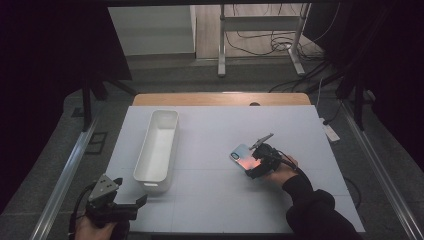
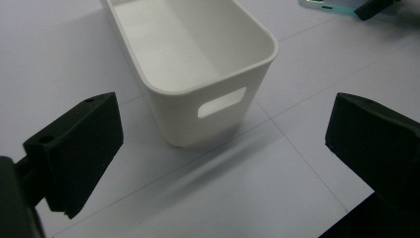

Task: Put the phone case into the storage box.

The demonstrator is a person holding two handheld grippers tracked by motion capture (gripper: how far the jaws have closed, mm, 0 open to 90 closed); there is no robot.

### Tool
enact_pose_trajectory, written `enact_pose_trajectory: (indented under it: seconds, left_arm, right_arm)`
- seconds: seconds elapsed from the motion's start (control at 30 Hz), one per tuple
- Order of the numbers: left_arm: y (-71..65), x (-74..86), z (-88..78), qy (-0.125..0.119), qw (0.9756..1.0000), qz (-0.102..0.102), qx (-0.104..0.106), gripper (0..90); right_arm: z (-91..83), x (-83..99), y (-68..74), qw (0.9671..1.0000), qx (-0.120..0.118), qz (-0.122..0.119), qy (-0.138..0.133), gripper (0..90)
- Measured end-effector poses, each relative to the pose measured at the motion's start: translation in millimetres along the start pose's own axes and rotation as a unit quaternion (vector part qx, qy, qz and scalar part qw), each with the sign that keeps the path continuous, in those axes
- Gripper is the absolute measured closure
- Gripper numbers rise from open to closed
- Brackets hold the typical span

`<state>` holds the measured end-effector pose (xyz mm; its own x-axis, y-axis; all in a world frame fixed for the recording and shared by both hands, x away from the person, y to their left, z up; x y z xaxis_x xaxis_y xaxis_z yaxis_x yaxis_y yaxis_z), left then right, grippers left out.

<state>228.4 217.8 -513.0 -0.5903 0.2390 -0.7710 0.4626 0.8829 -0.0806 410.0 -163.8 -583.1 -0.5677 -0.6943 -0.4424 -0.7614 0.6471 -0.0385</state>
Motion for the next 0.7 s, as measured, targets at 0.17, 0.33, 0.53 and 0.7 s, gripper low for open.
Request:
enact_pose_trajectory:
  seconds: [0.17,0.33,0.53,0.7]
  left_arm:
    - [-0.5,-0.2,-0.3,-0.001,1.0,0.003,0.003,2.4]
    - [-0.2,-0.3,-0.9,-0.004,1.0,0.001,0.008,2.6]
    - [1.8,-0.6,-1.9,-0.01,0.9997,-0.012,0.016,2.8]
    - [0.9,-0.8,-1.6,-0.009,0.9999,-0.008,0.012,2.3]
  right_arm:
    - [-0.1,-0.3,0.3,1.0,0.003,0.003,0.004,16.6]
    - [-0.3,-0.3,0.4,1.0,0.004,0.006,0.006,16.7]
    - [-0.9,-0.2,0.4,0.9999,0.005,0.013,0.005,16.7]
    - [-2.3,0.6,-0.1,0.9998,0.001,0.02,0.006,16.7]
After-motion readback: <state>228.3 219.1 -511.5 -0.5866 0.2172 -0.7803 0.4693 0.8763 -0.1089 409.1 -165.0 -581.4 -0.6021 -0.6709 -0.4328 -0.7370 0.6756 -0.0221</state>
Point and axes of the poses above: each handheld gripper's, and its own axes: z roughly forward along the jaws, x roughly out of its underside, y roughly to its left, the point moved 8 cm from there along z, roughly forward along the jaws
